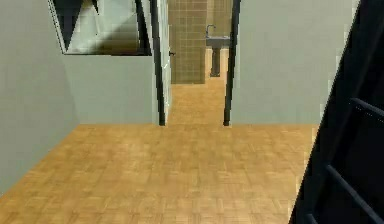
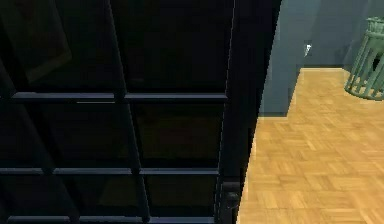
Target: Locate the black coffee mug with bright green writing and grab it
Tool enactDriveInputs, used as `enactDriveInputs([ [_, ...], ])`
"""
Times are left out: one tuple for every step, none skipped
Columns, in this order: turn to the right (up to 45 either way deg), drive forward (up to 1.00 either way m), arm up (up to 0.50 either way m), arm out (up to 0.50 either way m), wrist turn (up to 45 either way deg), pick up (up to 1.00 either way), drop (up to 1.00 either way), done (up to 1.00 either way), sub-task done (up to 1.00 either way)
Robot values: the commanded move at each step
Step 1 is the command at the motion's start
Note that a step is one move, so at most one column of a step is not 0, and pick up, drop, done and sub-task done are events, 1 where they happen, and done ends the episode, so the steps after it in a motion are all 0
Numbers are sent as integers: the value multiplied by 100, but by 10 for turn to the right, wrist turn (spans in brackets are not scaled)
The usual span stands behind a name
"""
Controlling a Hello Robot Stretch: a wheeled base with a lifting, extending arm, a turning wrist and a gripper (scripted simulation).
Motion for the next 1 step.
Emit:
enactDriveInputs([
  [0,100,0,0,0,0,0,0,0],
])
